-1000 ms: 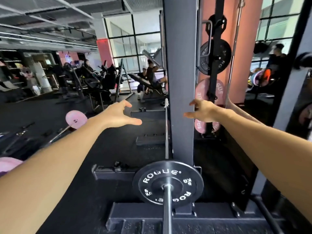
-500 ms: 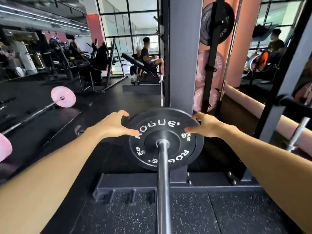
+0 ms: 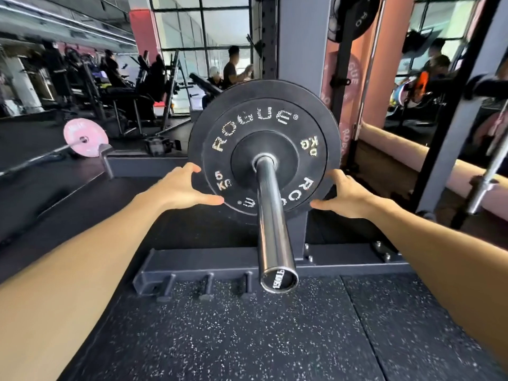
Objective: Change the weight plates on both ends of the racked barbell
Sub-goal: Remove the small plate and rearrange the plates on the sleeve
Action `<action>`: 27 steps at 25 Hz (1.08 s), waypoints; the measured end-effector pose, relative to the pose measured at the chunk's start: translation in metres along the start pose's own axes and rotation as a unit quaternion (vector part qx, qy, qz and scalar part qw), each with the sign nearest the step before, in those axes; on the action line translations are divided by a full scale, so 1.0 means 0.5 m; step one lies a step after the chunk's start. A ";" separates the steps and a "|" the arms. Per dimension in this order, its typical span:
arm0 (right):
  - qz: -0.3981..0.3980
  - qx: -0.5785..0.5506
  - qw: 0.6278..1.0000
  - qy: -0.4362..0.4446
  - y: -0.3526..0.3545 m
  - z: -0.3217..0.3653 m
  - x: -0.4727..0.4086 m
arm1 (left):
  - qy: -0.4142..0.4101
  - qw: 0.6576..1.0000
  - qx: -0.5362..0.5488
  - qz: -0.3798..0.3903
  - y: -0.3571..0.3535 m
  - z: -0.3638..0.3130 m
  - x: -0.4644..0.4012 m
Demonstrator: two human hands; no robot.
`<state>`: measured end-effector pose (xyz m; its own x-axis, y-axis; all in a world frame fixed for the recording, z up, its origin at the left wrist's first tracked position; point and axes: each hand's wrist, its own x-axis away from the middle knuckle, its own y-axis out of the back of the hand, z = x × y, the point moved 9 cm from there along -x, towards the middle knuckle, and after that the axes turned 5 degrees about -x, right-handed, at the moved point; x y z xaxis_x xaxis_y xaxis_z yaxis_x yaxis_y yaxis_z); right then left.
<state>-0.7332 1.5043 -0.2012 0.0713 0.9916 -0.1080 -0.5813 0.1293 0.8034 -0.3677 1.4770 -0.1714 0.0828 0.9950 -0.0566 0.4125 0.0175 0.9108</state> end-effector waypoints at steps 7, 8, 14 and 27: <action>-0.040 0.021 0.999 -0.026 0.071 0.002 -0.083 | 0.022 0.999 0.013 -0.031 0.043 0.005 -0.084; -0.050 0.025 0.998 -0.030 0.086 0.005 -0.106 | 0.023 0.999 0.015 -0.038 0.047 0.000 -0.106; -0.129 -0.003 0.991 -0.046 0.129 0.014 -0.282 | 0.067 0.990 0.093 -0.085 0.021 0.037 -0.291; -0.198 -0.213 0.957 -0.016 0.123 -0.014 -0.336 | 0.006 0.960 0.218 -0.175 0.041 0.025 -0.344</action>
<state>-0.7866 1.3458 -0.1380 0.3742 0.8664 -0.3307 -0.7808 0.4867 0.3916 -0.3622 1.3049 -0.1483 -0.1389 0.9371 -0.3202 0.7537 0.3098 0.5796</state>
